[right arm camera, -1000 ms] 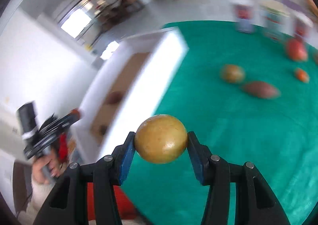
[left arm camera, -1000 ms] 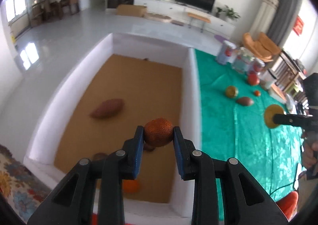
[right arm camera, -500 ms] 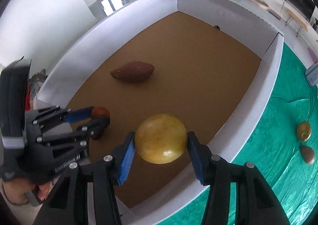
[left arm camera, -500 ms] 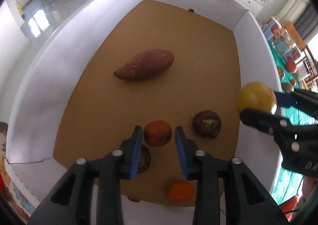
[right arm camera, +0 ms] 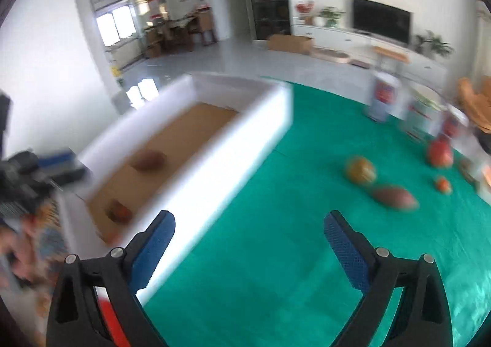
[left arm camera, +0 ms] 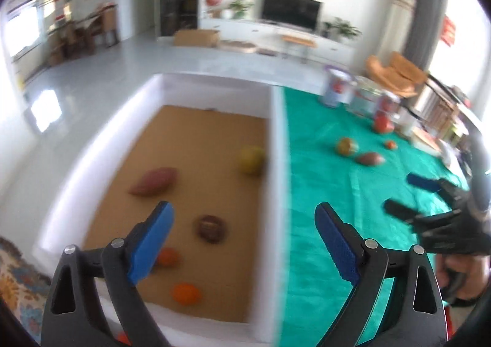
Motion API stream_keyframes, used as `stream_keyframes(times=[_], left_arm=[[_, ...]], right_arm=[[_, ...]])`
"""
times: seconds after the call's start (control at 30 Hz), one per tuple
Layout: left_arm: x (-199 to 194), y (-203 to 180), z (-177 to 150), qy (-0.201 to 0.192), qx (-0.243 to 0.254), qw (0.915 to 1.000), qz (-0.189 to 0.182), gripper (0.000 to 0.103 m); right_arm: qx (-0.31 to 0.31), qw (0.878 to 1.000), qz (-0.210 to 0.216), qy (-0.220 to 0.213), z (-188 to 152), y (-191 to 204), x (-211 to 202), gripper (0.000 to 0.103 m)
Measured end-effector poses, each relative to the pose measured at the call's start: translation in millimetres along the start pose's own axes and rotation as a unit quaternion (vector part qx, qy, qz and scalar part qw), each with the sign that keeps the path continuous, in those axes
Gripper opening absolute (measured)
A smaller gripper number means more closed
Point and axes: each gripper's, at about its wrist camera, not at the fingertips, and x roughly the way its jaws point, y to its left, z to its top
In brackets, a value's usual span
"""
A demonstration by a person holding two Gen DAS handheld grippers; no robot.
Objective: Organize fruits
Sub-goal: 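Withdraw both open tools from the box back over the table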
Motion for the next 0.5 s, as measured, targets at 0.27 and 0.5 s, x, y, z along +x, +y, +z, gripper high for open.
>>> stream_keyframes(times=[0.27,0.5], left_arm=[[87,-178,-69,0.069,0.115,0.9847,-0.111,0.096],[144,-244,-84,0.058,0.169,0.9808,-0.078,0.096]], right_arm=[[0.154,0.972,-0.176,0.02,-162,-188,-52,0.097],[0.241,0.949,-0.205,-0.006,-183,-228,-67,0.097]])
